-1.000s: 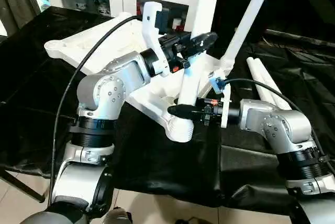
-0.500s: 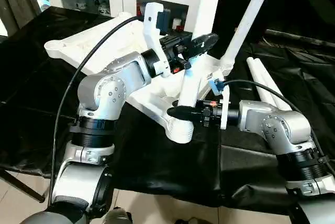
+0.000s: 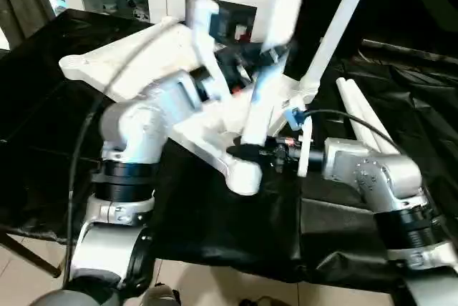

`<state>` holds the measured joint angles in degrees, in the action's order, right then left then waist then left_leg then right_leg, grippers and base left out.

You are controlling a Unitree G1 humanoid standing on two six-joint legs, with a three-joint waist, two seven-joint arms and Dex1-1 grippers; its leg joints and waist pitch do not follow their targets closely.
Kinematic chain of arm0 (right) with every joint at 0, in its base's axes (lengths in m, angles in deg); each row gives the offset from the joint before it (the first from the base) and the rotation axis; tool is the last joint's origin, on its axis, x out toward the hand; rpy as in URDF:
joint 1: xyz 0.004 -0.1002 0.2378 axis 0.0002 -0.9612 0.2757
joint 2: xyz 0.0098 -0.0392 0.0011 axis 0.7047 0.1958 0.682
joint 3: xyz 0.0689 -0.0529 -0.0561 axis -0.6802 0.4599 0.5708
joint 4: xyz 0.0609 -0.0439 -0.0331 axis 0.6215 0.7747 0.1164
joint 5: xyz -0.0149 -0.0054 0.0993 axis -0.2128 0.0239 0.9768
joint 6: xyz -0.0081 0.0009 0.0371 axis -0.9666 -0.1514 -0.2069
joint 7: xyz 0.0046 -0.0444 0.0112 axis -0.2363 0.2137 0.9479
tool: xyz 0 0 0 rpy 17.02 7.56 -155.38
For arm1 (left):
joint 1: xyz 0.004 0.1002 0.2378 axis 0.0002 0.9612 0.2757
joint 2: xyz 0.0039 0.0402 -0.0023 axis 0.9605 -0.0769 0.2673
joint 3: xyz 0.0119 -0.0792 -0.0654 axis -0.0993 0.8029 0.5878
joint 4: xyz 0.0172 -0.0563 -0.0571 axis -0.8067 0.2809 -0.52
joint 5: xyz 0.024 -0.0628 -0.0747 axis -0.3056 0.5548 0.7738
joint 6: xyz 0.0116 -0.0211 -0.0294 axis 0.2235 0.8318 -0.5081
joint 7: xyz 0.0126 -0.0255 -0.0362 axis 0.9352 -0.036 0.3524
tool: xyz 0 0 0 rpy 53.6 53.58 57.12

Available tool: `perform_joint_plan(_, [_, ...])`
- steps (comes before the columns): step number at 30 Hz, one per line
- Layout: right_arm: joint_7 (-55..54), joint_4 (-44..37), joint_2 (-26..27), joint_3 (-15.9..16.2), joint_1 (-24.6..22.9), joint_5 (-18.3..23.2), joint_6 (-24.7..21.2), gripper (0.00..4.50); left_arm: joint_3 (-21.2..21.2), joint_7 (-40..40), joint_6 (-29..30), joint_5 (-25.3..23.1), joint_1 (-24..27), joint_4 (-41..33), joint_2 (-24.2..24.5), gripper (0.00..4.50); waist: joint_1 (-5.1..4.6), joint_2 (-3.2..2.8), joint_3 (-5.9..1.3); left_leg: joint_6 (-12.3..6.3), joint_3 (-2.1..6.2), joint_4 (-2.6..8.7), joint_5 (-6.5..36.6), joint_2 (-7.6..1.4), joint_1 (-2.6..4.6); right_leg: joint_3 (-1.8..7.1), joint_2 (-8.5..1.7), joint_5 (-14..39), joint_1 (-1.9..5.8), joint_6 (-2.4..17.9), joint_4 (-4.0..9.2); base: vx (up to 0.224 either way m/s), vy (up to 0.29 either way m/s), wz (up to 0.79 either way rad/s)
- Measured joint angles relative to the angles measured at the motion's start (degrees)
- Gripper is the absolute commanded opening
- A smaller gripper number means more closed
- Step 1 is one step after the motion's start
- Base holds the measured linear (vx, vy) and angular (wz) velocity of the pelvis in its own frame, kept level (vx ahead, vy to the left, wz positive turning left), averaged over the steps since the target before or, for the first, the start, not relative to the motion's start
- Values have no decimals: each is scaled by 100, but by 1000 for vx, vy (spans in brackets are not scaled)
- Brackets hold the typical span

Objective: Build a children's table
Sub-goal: Insert table leg to table base

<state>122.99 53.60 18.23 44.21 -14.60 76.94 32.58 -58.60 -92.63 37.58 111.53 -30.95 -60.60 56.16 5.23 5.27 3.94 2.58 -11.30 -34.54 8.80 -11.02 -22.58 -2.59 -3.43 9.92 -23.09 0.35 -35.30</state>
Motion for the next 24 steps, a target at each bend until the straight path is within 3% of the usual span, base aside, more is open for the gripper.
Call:
perform_joint_plan(3, [-350,156,217,-305,29,58,288,190,358,71,-477,1,-77,452,88,287,0,-15,3,2,3,-1,-1,0,0,-2,0,-5,1,0,2,0,0,0])
perform_joint_plan(6, [-754,324,283,-464,59,-55,642,190,336,-133,-874,-293,-78,724,441,287,-1,-28,7,2,4,-1,-1,1,0,-1,0,-8,2,-1,6,0,0,0])
perform_joint_plan(10, [-1590,607,169,-625,12,-819,1423,190,-780,-1312,-1803,-1577,-72,1457,1664,287,5,-138,4,2,4,4,-1,7,-2,3,-2,-7,3,-8,14,0,0,0])
perform_joint_plan(13, [-1794,596,63,-722,-182,-1019,1572,190,-1582,-2325,-2291,-2196,-57,1614,2230,287,10,-147,3,2,4,12,0,4,0,1,0,-4,2,-12,15,0,0,0])
perform_joint_plan(17, [-1861,533,49,-730,-335,-1067,1576,190,-2529,-3239,-2945,-2952,-85,2127,2485,287,-23,-188,8,3,-2,11,-1,2,7,6,1,-5,-2,-10,4,0,0,0])
perform_joint_plan(20, [-1889,454,-44,-738,-422,-1081,1604,190,-2993,-3763,-3419,-3484,-157,2822,2639,287,-63,-209,14,8,-6,11,-4,3,19,14,2,-8,-3,-6,-8,0,0,0])
perform_joint_plan(24, [-1881,420,-60,-724,-442,-1186,1775,190,-3610,-4110,-4242,-4316,-625,3807,2755,287,-63,-220,17,12,-5,11,-6,3,25,14,2,-12,0,2,-7,0,0,0])
